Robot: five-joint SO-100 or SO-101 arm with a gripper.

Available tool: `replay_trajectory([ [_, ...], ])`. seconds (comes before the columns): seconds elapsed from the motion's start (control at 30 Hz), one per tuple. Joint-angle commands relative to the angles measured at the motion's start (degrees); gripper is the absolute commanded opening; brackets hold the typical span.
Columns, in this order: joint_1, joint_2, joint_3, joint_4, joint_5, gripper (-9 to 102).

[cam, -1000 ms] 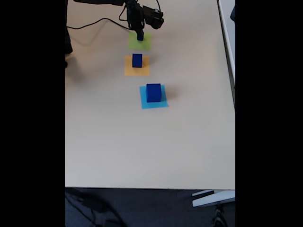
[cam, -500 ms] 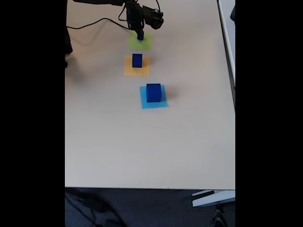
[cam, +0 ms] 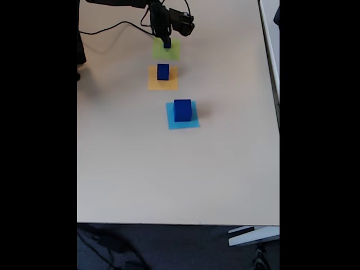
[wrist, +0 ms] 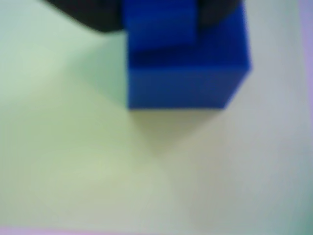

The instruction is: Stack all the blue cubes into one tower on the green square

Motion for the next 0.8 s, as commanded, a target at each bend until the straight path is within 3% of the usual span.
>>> replay_trajectory([
  [0.0,0.18,3.16,0.09,-0.70,-0.18,2],
  [0.4,0.70,3.87,-1.32,0.09,-1.67,0],
  [0.77,4.92,4.92,-15.03,9.23,-10.20,0],
])
